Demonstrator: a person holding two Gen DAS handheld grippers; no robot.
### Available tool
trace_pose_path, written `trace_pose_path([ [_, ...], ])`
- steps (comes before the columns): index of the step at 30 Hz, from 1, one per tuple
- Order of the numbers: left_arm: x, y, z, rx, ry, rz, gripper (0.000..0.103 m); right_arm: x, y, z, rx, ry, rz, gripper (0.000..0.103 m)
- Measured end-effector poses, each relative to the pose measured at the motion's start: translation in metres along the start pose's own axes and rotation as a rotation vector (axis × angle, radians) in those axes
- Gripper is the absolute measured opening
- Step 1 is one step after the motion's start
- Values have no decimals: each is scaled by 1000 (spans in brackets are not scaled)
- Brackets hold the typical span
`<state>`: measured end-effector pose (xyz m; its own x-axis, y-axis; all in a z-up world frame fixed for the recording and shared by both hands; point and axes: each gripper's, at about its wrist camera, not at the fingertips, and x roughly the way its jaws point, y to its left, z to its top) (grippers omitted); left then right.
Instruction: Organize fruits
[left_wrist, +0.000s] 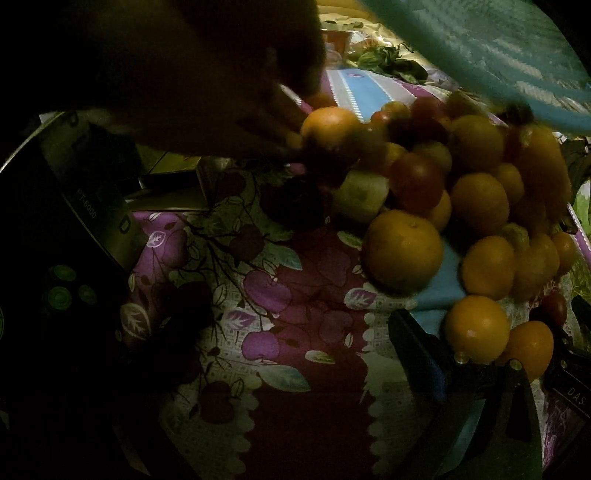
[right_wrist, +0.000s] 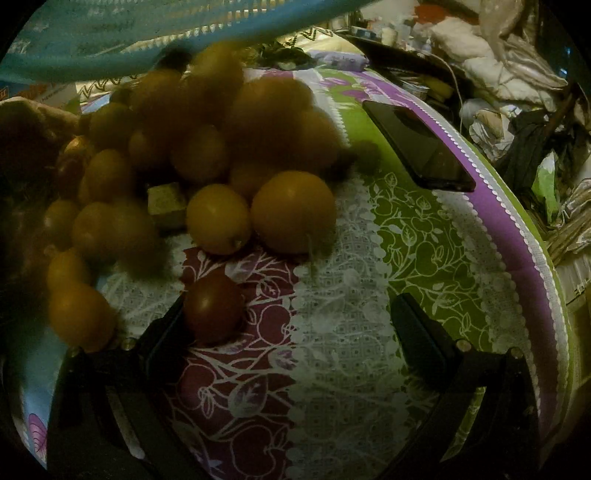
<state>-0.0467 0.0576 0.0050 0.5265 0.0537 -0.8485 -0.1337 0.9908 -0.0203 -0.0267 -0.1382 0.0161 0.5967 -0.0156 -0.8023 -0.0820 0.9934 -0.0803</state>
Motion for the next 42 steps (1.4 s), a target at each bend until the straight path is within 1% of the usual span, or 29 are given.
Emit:
trace_pose_path([
  [42, 1, 1, -2, -1, -1, 0, 103, 2, 1, 0, 0, 0, 0, 103],
])
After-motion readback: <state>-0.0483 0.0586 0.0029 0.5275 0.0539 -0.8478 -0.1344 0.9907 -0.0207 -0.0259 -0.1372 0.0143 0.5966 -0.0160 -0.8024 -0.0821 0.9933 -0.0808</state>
